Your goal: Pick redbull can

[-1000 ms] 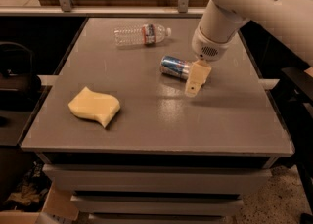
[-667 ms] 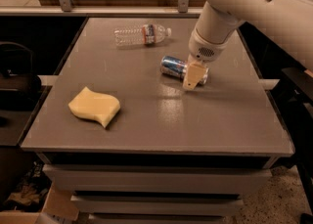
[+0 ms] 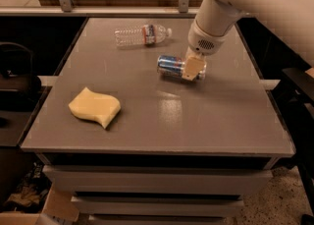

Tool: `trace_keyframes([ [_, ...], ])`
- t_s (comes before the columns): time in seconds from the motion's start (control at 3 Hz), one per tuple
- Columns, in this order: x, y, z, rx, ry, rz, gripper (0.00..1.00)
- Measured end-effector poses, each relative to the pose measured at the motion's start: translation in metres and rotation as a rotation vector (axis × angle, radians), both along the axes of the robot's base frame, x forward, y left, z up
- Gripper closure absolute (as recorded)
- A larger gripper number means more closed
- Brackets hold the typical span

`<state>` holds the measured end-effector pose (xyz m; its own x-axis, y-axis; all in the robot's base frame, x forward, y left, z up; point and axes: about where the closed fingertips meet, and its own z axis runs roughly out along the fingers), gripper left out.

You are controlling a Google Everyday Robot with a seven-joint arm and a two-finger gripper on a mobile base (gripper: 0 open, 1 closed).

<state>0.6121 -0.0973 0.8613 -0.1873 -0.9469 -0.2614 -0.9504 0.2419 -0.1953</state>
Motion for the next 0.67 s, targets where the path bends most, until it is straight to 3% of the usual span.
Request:
trace_keyframes([
  [0.33,0.004,0.002,0.019,0.027,-0.026,0.008,1.0],
  [0.67,0.006,0.003,0.033,0.051,-0.045,0.015,1.0],
])
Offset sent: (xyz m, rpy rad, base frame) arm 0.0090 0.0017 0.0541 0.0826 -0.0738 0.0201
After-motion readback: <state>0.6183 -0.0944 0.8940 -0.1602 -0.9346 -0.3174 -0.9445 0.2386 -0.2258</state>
